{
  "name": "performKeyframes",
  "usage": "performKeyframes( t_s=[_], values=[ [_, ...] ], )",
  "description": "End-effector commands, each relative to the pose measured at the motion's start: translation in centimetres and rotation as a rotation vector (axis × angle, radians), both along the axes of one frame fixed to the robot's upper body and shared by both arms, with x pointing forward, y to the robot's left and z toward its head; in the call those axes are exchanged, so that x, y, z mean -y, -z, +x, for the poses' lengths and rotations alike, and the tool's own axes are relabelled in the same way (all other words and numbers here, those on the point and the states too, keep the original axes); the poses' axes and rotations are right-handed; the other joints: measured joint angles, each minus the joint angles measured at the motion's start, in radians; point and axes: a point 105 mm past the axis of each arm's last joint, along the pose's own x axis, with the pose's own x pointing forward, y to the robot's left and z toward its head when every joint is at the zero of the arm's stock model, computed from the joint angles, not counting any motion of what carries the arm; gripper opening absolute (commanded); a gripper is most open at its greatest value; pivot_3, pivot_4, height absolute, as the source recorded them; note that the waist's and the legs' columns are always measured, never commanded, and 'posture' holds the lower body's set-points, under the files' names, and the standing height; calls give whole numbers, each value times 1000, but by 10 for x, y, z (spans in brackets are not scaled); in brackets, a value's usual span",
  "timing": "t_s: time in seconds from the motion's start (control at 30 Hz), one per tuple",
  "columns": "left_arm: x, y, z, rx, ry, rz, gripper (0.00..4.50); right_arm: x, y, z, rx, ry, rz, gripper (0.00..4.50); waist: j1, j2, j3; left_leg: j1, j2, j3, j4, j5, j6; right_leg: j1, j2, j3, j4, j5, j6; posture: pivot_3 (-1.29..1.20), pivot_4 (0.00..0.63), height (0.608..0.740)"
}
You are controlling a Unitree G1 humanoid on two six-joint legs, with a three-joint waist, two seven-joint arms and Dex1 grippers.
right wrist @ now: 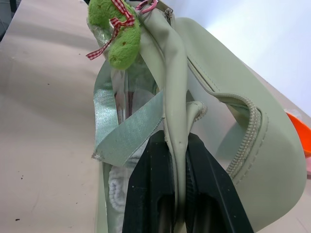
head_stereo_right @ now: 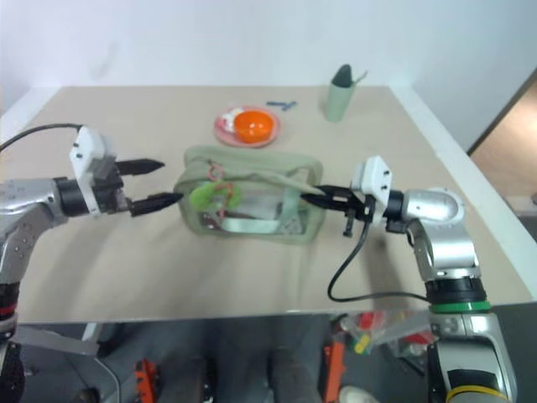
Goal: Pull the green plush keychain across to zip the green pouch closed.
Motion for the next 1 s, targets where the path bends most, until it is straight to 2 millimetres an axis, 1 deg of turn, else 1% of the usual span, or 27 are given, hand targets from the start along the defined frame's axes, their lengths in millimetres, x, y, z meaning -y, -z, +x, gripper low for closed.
performKeyframes(
  t_s=[0.03,0.17,0.2,0.3,0.4,0.43,0.57,0.6,0.63,0.73,1.0],
  values=[
    [3,-10,2,65,-19,-53,4443,-4,-7,0,29,-18,-12,0,0,0,0,0,0,0,0,0,0,0,0,0,0,0,0,0,150,740],
    [13,-6,6,60,-3,-110,4443,-6,-9,0,35,-21,-17,0,0,0,0,0,0,0,0,0,0,0,0,0,0,1,0,0,150,740],
    [16,-7,7,60,8,-131,4207,-7,-9,0,36,-21,-18,0,0,0,0,0,0,0,0,0,0,0,0,0,0,1,0,0,150,740],
    [24,-5,7,39,43,-148,3332,-7,-10,0,37,-20,-20,0,0,0,0,0,0,0,0,0,0,0,0,0,0,1,0,0,150,740],
    [27,1,6,17,58,-146,2253,-6,-11,-1,40,-15,-19,0,-1,0,0,0,0,0,0,0,0,0,0,0,0,1,0,0,150,740],
    [28,2,5,14,63,-153,1979,-6,-12,-1,42,-13,-19,0,-1,0,0,1,0,0,0,0,0,0,0,0,0,1,0,0,150,740],
    [31,2,5,8,77,-162,570,-5,-12,-2,39,-9,-17,0,-1,0,0,0,0,0,0,0,0,0,0,0,0,1,0,0,150,740],
    [33,2,6,8,80,-166,317,-4,-12,-2,6,-8,-7,0,-1,0,0,0,0,0,0,0,0,0,0,0,0,1,0,0,150,740],
    [35,1,6,9,83,-173,3,-3,-12,-3,-18,-5,4,741,0,0,0,0,0,0,0,0,0,0,0,0,0,1,0,0,150,740],
    [40,-2,7,5,94,-196,3,0,-21,-3,-24,14,38,741,3,0,0,-1,0,0,0,0,0,0,0,0,0,1,0,0,150,740],
    [45,1,3,-18,99,-190,3,11,-46,-3,55,89,69,741,6,0,0,-1,-1,0,0,0,0,0,0,0,0,1,1,0,150,740]
  ],
)
